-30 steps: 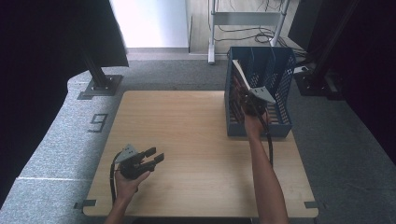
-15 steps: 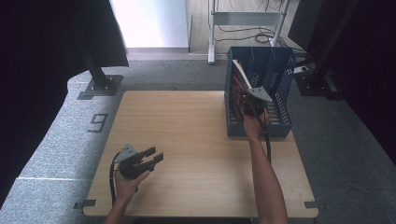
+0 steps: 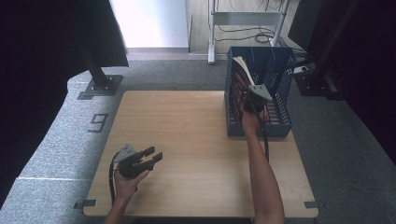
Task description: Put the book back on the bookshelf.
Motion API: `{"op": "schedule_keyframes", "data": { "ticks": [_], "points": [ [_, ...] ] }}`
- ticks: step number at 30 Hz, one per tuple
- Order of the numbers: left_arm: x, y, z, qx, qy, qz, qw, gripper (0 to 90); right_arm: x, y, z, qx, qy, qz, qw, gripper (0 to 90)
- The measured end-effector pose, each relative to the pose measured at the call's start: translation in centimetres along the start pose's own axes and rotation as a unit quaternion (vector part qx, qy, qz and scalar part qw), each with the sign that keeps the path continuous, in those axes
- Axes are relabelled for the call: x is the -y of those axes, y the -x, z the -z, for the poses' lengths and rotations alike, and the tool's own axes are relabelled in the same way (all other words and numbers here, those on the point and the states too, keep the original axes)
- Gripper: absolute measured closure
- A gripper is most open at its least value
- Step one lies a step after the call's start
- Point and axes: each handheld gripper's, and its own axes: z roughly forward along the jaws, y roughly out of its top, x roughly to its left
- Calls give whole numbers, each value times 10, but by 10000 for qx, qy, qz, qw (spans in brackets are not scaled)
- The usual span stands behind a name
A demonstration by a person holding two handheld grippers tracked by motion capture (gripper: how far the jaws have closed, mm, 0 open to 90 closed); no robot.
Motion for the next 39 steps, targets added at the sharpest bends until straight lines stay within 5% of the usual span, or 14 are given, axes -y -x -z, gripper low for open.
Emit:
{"op": "schedule_keyframes", "data": {
  "ticks": [14, 23, 28, 31, 39],
  "points": [
    [0, -5, 1, -37, 45, 88, 9999, 493, -16, 3, -25, 197, 192, -141, 9995, 818],
    [0, -2, 2, -29, 34, 41, 10000, 493, -2, -11, -36, 123, 141, 130, 9997, 816],
    [0, -3, 2, -18, 13, 44, 10000, 492, 2, -23, -33, -176, 93, 500, 9986, 772],
    [0, -3, 3, -5, 9, 53, 10000, 492, 4, -24, -28, -396, 93, 495, 9979, 730],
    [1, -1, 1, 45, -33, 49, 10000, 491, 2, -23, -2, -529, 60, 652, 9964, 702]
  ]
}}
